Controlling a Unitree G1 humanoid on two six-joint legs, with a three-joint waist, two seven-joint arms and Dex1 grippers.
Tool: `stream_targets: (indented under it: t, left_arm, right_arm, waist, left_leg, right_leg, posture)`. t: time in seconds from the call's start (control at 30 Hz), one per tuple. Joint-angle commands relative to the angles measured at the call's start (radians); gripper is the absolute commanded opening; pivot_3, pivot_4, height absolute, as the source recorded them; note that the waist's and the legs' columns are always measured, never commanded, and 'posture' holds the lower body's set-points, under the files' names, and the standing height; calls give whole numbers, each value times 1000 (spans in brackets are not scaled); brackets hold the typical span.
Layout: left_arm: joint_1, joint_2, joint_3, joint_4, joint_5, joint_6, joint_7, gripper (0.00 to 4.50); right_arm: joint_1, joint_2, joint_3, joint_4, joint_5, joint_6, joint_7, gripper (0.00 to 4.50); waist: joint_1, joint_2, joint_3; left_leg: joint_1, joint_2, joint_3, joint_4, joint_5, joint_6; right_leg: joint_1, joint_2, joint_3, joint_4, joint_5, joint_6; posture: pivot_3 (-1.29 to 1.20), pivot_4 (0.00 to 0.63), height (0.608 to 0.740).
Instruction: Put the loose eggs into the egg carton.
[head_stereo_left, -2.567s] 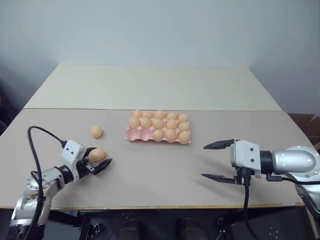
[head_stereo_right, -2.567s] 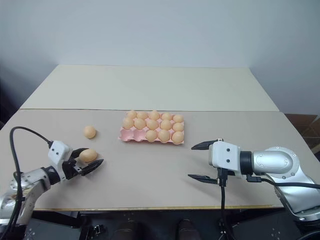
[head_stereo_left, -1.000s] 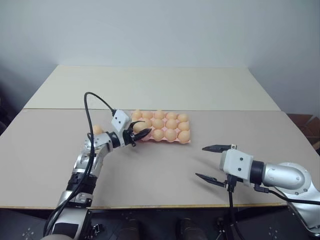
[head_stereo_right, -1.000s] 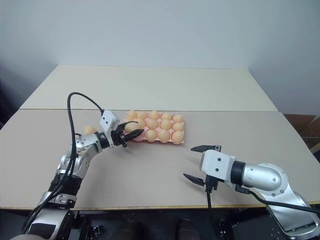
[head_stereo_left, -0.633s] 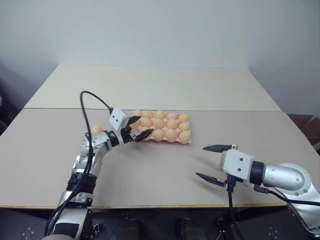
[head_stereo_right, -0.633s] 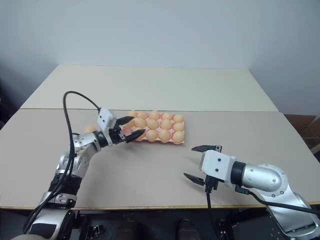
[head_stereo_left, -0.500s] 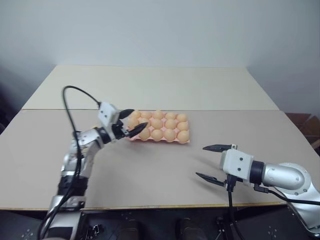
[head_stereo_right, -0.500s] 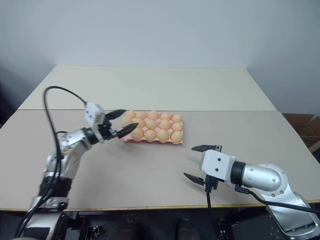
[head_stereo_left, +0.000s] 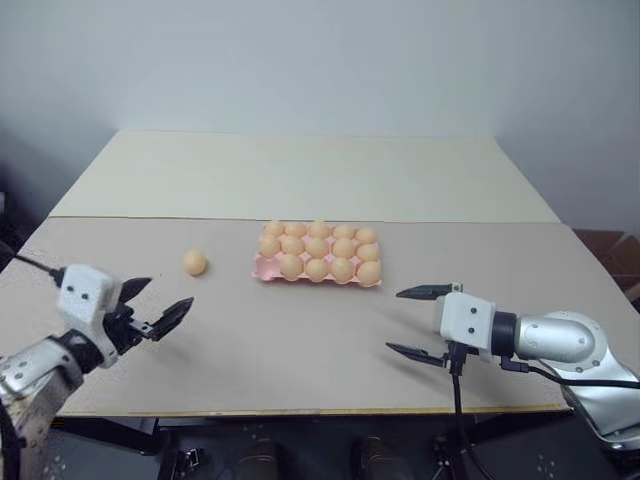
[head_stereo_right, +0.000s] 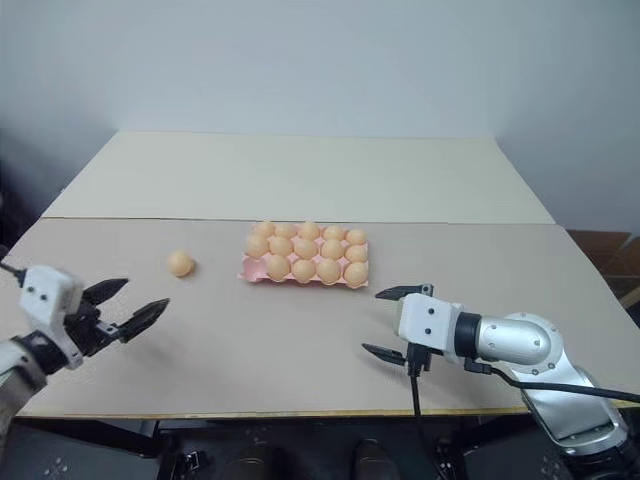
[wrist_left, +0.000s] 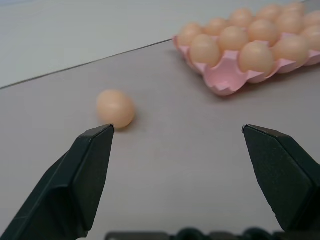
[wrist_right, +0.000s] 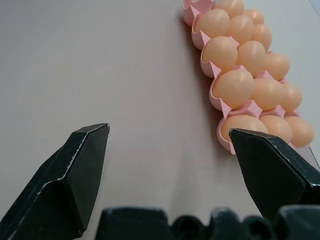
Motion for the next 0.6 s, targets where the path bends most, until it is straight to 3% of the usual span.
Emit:
stream_targets:
  t: [0.03,0.43,0.6]
  left_arm:
    - [4,-27,52,-67,-38,105,108,4469]
    - [-53,-15,27,-56,-51,134,177,4469]
    - [-183,-51,-84,56,59,-6,235,4469]
  right_arm:
    - [-36,15,12,14,6,-35,21,4500]
    - [-71,30,28,56,-17,-64,41,4500]
    - [-69,38,32,51,-32,-59,29,4500]
  waist:
    - [2,0,0]
    - [4,0,0]
    - [6,0,0]
  left_leg:
    - [1,0,0,0,0,0]
    - [-1,0,1,-1,0,0]
    - [0,0,0,0,0,0]
  right_leg:
    - [0,0,0,0,0,0]
    - [-1,1,1,0,0,-1]
    - [0,1,0,0,0,-1]
  posture:
    - [0,150,740]
    - [0,150,740]
    - [0,150,740]
